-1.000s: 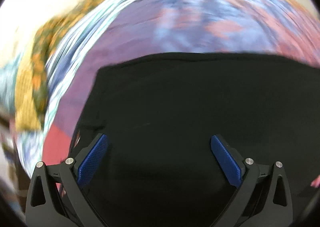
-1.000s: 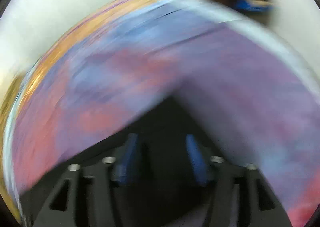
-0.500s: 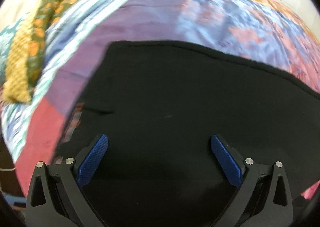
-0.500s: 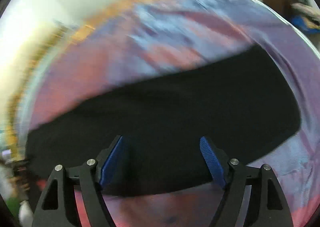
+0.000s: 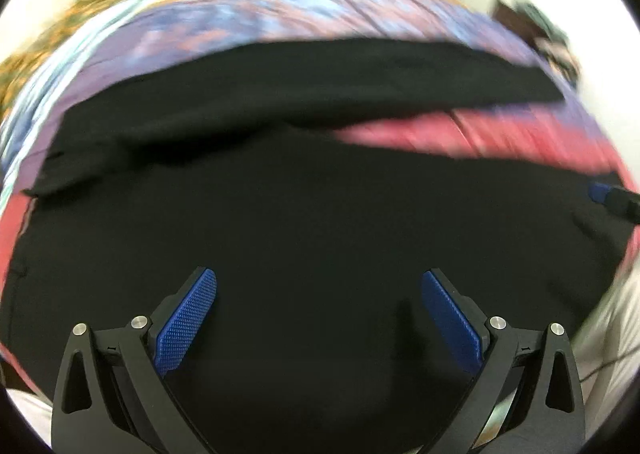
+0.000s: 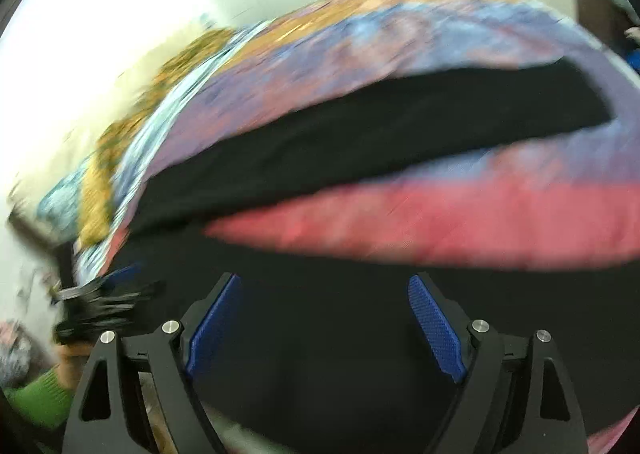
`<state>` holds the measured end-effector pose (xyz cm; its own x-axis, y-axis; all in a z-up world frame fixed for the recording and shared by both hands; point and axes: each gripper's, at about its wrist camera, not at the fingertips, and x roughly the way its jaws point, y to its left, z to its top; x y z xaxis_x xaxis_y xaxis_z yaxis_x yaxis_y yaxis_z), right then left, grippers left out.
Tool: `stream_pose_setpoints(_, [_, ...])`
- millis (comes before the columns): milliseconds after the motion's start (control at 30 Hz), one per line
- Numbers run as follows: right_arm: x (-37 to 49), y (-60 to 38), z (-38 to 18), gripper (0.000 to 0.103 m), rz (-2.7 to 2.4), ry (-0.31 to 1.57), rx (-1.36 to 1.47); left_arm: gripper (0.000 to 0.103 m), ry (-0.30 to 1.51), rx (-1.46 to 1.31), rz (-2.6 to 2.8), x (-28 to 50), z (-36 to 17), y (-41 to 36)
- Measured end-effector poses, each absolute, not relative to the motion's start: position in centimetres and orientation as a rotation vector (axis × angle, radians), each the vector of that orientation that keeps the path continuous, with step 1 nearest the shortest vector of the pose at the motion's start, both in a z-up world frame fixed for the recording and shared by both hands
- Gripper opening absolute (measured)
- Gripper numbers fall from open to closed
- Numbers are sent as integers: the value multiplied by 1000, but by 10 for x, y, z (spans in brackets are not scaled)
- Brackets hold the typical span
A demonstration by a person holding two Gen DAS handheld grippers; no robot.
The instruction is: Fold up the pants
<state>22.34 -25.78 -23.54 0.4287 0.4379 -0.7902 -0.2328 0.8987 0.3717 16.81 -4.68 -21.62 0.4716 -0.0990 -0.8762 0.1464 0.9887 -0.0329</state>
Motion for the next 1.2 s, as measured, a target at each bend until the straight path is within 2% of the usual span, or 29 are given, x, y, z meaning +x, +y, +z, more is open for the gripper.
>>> stream_pose_setpoints(167, [201, -248, -281, 85, 364, 1154, 148, 102, 1104, 62, -146, 161, -228, -40])
stream_pose_setpoints(533, [191, -286, -258, 85, 293, 1119, 254, 102, 1110, 39, -95, 146, -225, -30])
stream_pose_setpoints(667, [194, -281, -247, 86, 272, 1119, 246, 102, 1049, -33, -74, 155, -196, -10])
stream_pose_setpoints(867, [275, -209, -223, 86, 407, 1080, 162, 102, 940, -119, 133, 227, -171, 62])
stream_pose_setpoints(1067, [348, -130, -230, 86, 633, 1025, 107, 103, 994, -109, 265, 266, -221, 113])
stream_pose_setpoints(1200, [402, -168, -262, 86, 619, 1075, 104, 103, 941, -213, 215, 250, -239, 130])
